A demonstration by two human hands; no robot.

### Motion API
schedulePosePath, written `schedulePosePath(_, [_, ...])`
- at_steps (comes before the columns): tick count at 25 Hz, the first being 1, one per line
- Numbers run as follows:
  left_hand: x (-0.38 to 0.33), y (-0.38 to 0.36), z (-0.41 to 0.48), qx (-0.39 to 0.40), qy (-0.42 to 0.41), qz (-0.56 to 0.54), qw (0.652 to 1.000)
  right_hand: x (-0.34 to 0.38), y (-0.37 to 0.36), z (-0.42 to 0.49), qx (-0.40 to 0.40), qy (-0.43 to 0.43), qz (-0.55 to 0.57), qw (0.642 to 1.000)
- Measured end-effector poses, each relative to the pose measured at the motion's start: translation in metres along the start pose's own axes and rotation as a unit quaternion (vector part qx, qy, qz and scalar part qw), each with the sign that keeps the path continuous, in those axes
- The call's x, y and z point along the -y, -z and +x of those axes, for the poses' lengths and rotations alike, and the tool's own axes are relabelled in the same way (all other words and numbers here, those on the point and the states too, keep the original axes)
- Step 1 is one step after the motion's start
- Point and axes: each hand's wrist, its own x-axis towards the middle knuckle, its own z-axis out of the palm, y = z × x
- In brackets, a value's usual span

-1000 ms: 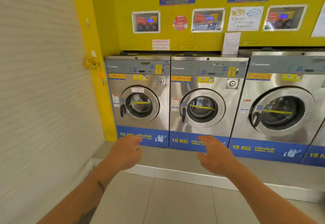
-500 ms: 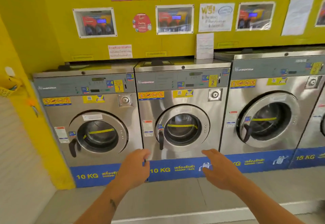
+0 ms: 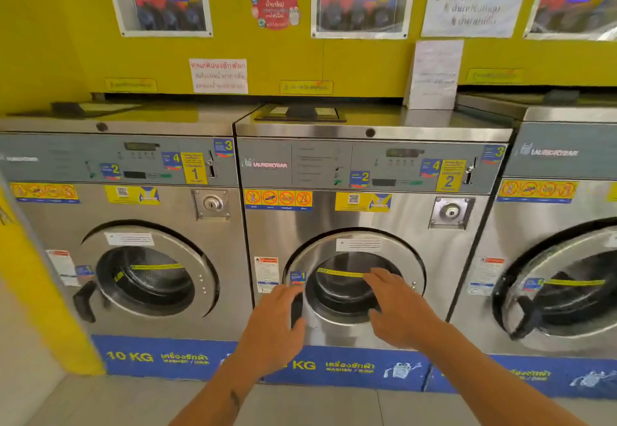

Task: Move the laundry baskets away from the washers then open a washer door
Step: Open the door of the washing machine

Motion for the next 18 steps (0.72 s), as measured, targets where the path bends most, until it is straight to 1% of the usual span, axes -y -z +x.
schedulePosePath(3, [0.020, -0.020, 0.061, 0.006, -0.024, 0.011, 1.000, -0.003, -0.005, 0.056, 0.014, 0.002, -0.047, 0.999])
schedulePosePath(9, [0.068, -0.081, 0.169, 0.047, -0.003, 0.045, 0.998, -0.013, -0.035, 0.151, 0.053, -0.043, -0.137, 0.988])
schedulePosePath(13, [0.099, -0.114, 0.199, 0.060, 0.004, 0.093, 0.994, -0.019, -0.062, 0.190, 0.061, -0.066, -0.161, 0.983])
schedulePosePath(18, [0.120, -0.127, 0.196, 0.058, -0.039, 0.100, 0.993, -0.031, -0.081, 0.202, 0.043, -0.086, -0.177, 0.980])
